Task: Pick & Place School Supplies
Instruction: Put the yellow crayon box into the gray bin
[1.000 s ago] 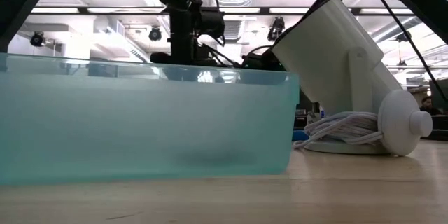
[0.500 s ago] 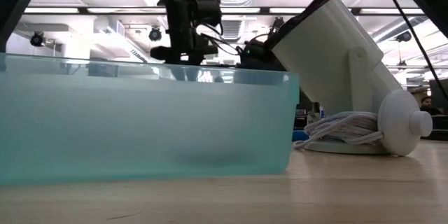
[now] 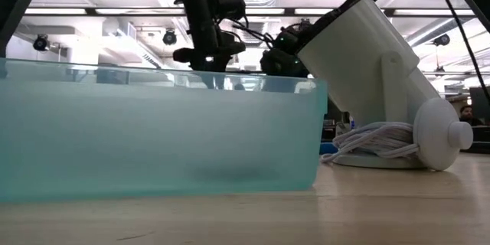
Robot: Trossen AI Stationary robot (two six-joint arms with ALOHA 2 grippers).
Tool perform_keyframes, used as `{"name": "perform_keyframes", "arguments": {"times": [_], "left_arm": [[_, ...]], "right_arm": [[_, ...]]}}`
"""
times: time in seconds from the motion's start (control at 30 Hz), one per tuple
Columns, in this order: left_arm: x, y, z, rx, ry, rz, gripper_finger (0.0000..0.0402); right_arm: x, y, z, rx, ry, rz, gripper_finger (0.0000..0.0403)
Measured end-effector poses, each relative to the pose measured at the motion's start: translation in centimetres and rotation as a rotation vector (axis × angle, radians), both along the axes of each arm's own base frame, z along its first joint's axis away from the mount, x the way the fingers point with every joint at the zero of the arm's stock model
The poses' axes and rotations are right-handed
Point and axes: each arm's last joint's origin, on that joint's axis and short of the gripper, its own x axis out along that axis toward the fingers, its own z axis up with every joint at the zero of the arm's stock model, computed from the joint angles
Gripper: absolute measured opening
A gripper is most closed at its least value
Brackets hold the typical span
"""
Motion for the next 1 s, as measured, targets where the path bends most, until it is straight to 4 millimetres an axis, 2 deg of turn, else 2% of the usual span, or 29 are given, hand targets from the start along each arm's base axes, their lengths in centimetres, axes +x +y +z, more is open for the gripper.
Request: {"name": "perform_keyframes", "arguments": {"times": [0.2,0.37,0.5,0.67,0.8,1.0], "left_arm": [[-0.1,-0.2,0.2,-0.005,-0.007,-0.006,0.014],[0.1,-0.4,-0.6,-0.114,-0.078,-0.003,0.014],[0.7,-0.7,-2.5,-0.223,-0.196,0.009,0.014],[0.8,-1.3,-5.9,-0.415,-0.325,0.059,0.014],[-0.1,-1.7,-7.8,-0.482,-0.434,0.141,0.014],[-2.0,-2.7,-9.3,-0.55,-0.73,0.221,0.014]], "right_arm": [[-2.6,-2.5,0.9,-0.004,-0.01,-0.084,0.0008],[-3.5,-2.8,0.2,0.016,0.028,-0.094,0.0008],[-3.0,-1.8,-0.1,-0.01,0.045,-0.037,0.0008],[-1.9,-0.4,-0.2,-0.032,0.041,0.027,0.0008],[-1.7,-0.5,-1.0,-0.015,0.059,0.025,0.0008],[-1.6,-0.4,-2.0,0.01,0.088,0.033,0.0008]]}}
